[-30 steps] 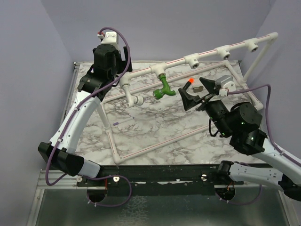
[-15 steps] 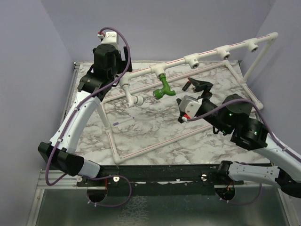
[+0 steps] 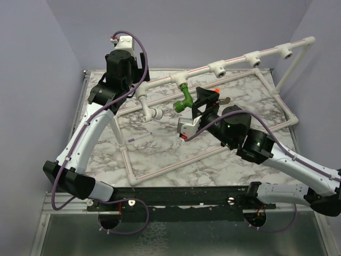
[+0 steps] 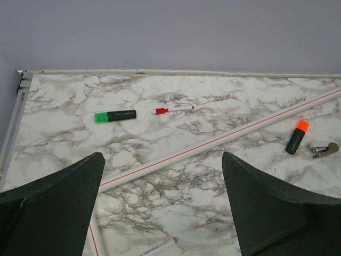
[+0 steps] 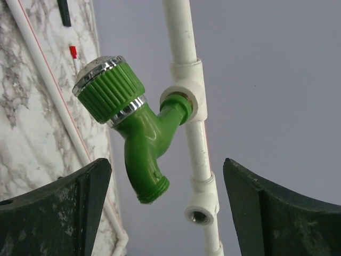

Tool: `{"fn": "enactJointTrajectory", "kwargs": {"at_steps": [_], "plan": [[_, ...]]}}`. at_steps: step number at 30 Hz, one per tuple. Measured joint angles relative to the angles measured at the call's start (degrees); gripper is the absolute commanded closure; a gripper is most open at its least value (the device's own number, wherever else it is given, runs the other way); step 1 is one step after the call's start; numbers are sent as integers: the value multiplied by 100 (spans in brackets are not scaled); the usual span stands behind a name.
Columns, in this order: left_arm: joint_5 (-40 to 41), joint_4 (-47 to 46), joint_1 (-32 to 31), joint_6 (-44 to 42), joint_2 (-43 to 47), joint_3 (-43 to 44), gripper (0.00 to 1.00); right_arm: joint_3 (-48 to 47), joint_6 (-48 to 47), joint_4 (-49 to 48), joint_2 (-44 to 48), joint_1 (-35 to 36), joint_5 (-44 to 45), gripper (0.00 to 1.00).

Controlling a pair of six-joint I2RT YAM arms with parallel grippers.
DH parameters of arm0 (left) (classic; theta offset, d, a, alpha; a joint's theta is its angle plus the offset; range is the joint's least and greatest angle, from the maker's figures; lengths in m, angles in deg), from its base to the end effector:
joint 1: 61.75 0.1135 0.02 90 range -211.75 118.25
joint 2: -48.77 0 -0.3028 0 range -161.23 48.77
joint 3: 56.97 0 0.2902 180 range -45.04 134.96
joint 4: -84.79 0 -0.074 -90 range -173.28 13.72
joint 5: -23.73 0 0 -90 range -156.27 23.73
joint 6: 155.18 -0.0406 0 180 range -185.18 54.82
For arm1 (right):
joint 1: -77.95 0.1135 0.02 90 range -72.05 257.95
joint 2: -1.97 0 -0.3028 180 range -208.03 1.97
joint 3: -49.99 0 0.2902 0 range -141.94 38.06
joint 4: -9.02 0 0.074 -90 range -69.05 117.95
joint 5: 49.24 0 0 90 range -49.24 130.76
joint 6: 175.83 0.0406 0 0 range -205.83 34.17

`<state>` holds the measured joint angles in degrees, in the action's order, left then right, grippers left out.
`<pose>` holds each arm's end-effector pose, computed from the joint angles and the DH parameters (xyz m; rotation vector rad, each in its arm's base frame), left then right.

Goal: Install the water faucets

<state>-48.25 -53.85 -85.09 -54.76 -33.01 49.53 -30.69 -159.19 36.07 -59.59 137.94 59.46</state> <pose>0.3247 -0.1264 0.5023 -0.0089 1.8482 -0.1185 0.1420 0.2198 0.4593 -1.4690 0.8995 -0.4516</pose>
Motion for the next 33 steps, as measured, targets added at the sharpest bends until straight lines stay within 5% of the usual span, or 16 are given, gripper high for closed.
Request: {"fn": "enactJointTrajectory", "kwargs": {"at_steps": [14, 22, 33], "plan": [[0, 0, -4, -7, 0, 0, 8, 501, -1364, -1484, -509, 376, 533, 19], [0, -2, -4, -15, 0, 0, 8, 713, -1541, -1762, -562, 516, 761, 44], [55, 2, -28, -59, -9, 2, 8, 973, -1600, -2474, -557, 570, 1043, 99]]}}
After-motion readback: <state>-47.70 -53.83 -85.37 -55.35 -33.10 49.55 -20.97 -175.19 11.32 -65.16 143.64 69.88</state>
